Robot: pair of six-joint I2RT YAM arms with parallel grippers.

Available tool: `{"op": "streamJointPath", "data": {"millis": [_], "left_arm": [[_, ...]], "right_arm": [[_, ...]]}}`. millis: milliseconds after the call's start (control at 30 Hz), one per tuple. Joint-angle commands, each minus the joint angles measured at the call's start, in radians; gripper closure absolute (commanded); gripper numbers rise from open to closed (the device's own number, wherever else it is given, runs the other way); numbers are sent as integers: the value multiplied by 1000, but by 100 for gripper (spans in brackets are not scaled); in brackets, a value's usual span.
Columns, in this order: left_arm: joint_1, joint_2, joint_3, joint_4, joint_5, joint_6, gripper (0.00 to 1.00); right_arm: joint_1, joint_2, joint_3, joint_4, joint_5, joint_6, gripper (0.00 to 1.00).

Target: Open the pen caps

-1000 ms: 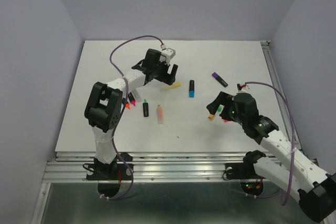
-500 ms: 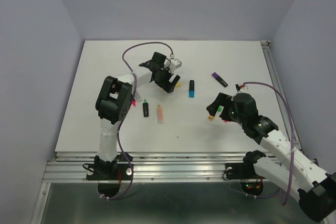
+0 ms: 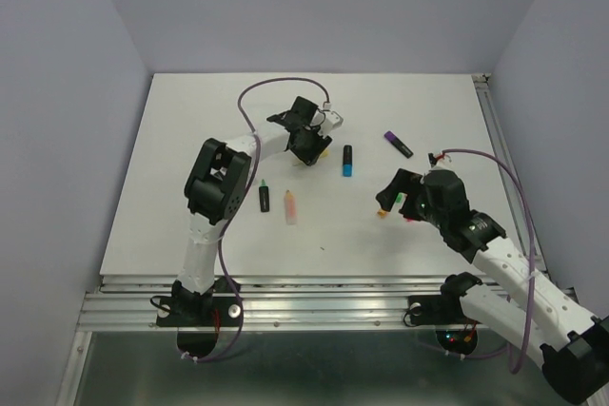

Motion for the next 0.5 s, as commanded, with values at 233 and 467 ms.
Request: {"op": "streamJointPath", "data": {"millis": [233, 467], "left_arm": [[-17, 118, 5, -54, -103, -17, 100], [-25, 16, -21, -8, -114, -74, 100]], "right_arm": [[-5, -34, -26, 5, 37, -21, 0], [-5, -43, -23, 7, 55, -19, 0]]}}
